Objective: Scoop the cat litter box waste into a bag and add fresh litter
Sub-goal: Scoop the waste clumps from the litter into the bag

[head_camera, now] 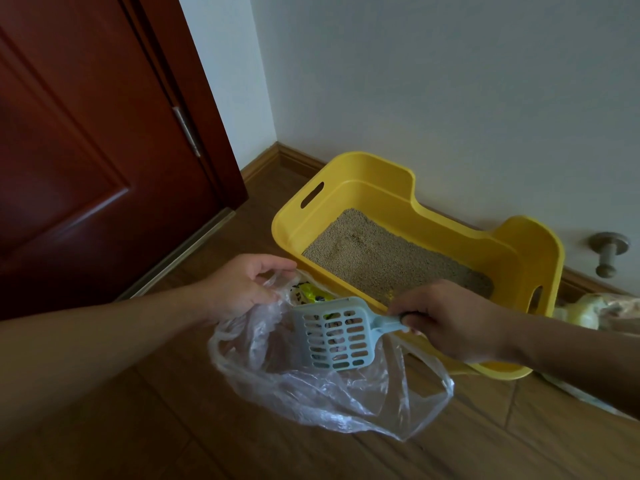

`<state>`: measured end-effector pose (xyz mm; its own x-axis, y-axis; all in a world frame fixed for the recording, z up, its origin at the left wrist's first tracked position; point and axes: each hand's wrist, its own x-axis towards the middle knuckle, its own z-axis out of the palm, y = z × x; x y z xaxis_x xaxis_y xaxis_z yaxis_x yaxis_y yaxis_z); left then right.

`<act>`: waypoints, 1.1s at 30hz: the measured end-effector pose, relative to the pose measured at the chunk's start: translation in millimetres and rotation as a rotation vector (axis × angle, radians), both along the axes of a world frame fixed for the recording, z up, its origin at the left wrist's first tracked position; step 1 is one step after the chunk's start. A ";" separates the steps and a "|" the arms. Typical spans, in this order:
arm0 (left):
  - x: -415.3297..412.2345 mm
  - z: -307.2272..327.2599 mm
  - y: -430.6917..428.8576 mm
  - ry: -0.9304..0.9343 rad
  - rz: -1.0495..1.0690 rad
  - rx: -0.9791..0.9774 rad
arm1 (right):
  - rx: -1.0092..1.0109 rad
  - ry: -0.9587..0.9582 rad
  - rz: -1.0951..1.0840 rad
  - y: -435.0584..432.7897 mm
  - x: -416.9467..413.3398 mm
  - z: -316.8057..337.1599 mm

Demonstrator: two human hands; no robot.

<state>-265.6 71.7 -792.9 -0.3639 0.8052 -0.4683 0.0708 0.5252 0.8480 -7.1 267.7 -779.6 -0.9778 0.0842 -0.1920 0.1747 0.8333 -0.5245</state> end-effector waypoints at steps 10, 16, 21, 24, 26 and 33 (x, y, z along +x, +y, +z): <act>1.0 -1.5 -0.7 -0.008 0.015 -0.004 | -0.177 0.101 -0.246 7.7 5.3 11.9; 4.4 3.0 3.1 -0.056 0.056 0.037 | -0.093 0.186 -0.325 17.0 17.9 23.5; 7.1 9.0 8.4 -0.132 0.076 0.071 | -0.081 0.161 -0.426 19.3 26.6 25.7; 8.6 12.1 9.6 -0.154 0.082 0.068 | -0.044 0.139 -0.468 21.8 28.4 26.3; 9.9 14.7 10.1 -0.147 0.073 0.071 | -0.025 0.118 -0.506 26.4 29.6 25.3; 15.2 16.0 17.1 -0.117 0.034 0.088 | 0.135 -0.074 -0.691 53.7 32.4 11.9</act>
<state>-250.4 88.8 -777.0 -0.3386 0.8329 -0.4377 -0.0478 0.4493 0.8921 25.3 321.4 -767.8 -0.6766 0.7086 -0.2000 0.7182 0.5754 -0.3912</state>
